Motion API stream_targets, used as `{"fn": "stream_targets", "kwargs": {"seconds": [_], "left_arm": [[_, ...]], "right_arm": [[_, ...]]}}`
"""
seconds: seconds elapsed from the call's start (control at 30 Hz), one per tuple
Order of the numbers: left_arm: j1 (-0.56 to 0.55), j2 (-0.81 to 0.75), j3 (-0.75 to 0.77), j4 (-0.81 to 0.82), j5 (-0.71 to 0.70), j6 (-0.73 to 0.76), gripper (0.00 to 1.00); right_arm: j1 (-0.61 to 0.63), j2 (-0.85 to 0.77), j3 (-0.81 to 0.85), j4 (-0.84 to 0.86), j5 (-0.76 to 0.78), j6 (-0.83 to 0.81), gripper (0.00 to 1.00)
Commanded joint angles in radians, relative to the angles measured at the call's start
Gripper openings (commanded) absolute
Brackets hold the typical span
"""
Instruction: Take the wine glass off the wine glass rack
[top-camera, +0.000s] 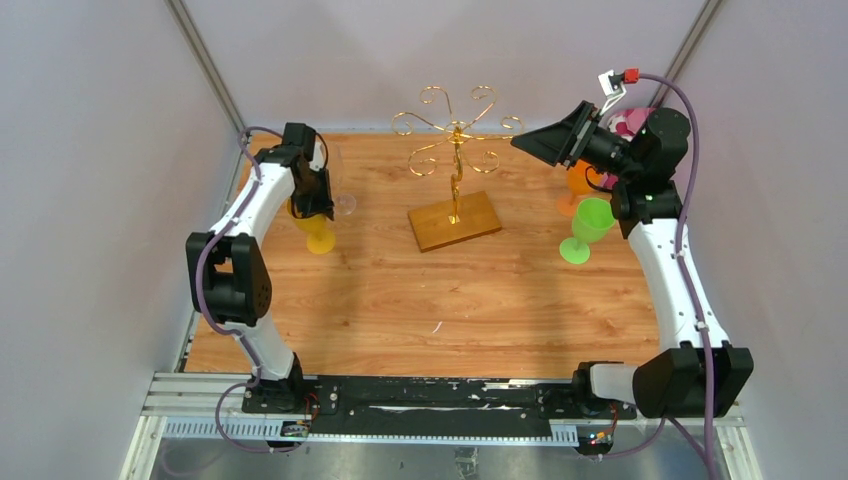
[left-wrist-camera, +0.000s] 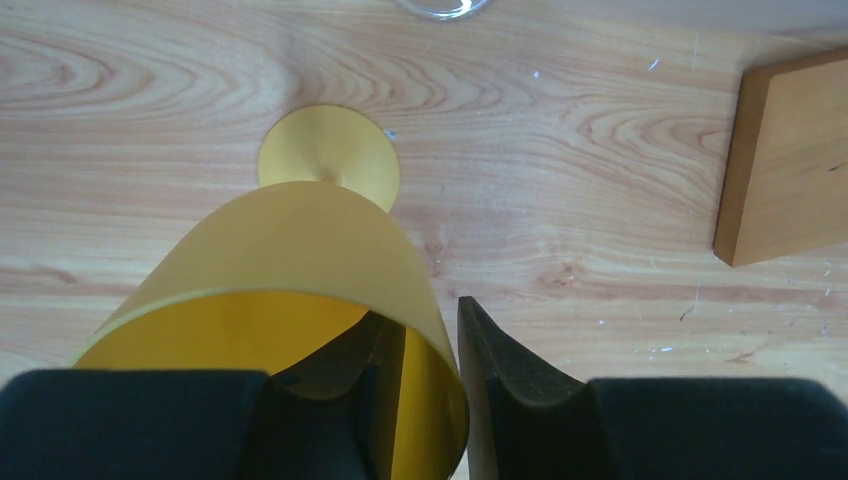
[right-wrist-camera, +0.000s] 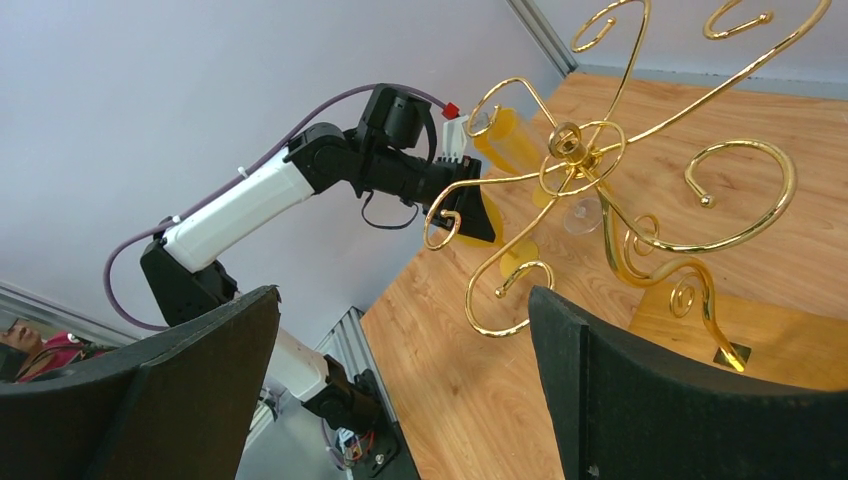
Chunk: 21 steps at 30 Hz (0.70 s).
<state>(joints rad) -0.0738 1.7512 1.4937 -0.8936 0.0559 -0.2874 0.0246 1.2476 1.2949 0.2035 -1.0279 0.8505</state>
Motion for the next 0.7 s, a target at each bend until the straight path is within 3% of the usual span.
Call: {"fn": "stream_targets", "kwargs": {"seconds": [0.0,0.5,0.67], "left_arm": [[0.006,-0.008,0.044,-0.034,0.023,0.019,0.31],[0.004,-0.152,0.193,-0.114,-0.003,0.025,0.36],[0.005,-0.234,0.305,-0.144,-0.013,0.028,0.36]], "right_arm": [[-0.015,0.006,-0.025,0.087,-0.035,0.05,0.99],[-0.015,0.014,-0.027,0.076,-0.026,0.033,0.99],[-0.015,0.01,-0.025,0.058,-0.02,0.011,0.99]]}}
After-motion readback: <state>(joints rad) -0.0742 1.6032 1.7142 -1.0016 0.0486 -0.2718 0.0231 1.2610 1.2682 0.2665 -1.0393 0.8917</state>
